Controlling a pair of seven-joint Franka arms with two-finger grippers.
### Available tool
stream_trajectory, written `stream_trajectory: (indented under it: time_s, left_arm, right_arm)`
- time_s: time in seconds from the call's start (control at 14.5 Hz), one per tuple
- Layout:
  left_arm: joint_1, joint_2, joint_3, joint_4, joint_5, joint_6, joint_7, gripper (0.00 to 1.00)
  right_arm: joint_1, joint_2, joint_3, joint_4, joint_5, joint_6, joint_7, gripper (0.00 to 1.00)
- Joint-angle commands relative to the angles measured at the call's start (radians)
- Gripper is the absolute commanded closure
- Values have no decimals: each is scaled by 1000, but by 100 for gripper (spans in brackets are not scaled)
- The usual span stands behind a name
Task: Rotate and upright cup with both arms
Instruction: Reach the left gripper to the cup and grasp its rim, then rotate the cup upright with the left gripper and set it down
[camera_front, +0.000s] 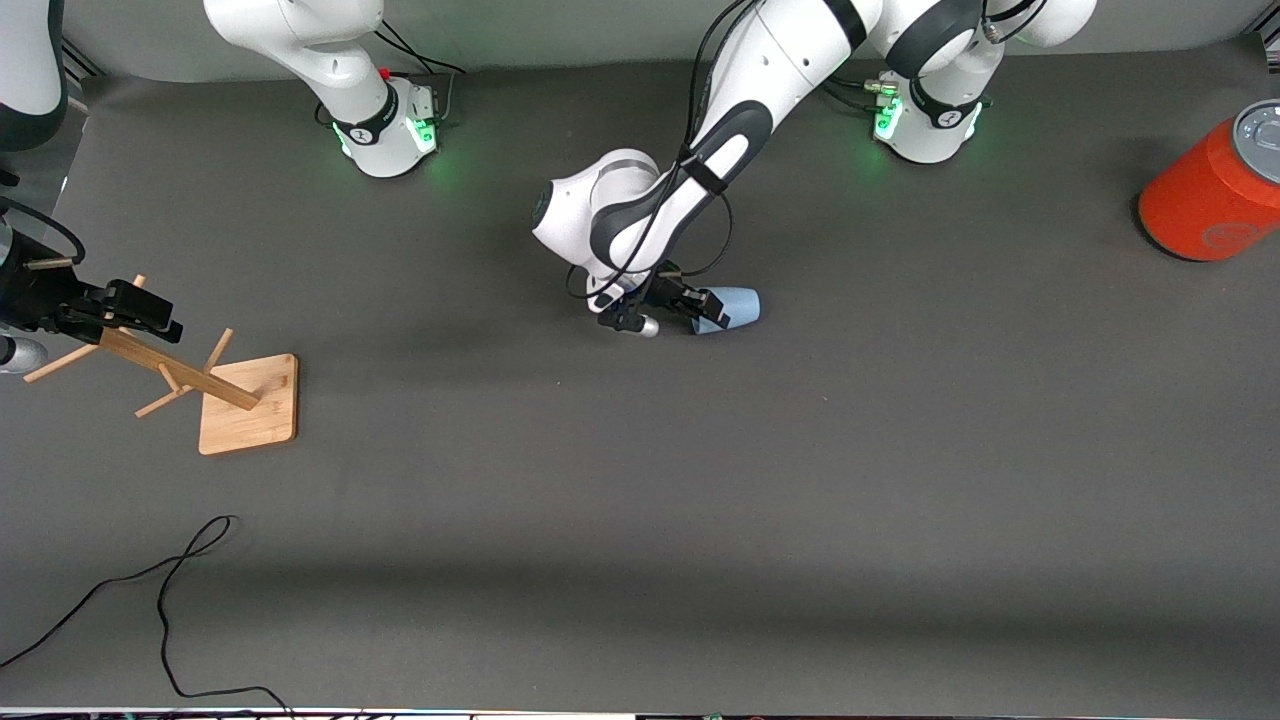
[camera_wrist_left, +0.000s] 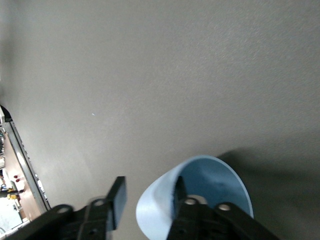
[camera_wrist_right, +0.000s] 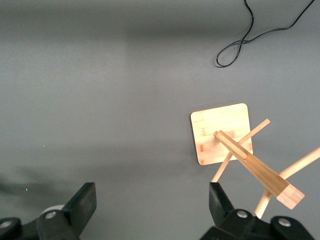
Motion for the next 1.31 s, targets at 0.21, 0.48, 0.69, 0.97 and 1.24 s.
stream_trajectory:
  time_s: [0.21, 0.48, 0.69, 0.97, 1.24]
  left_arm:
    - [21, -40, 14, 13, 14, -39, 26, 100]
    - [68, -121, 11, 181, -36, -177, 58, 100]
    - [149, -256, 8, 269, -131, -210, 61, 100]
    - [356, -541, 13, 184, -424, -56, 44, 100]
    - [489, -802, 16, -187, -561, 224, 38, 100]
  right_arm:
    - [-70, -14, 65, -14, -19, 14, -24, 0]
    - [-127, -17, 113, -14, -19, 13, -40, 0]
    - [-138, -22, 134, -14, -19, 10, -46, 0]
    - [-130, -31, 134, -13, -19, 1, -46, 0]
    - [-123, -36, 134, -13, -19, -4, -46, 0]
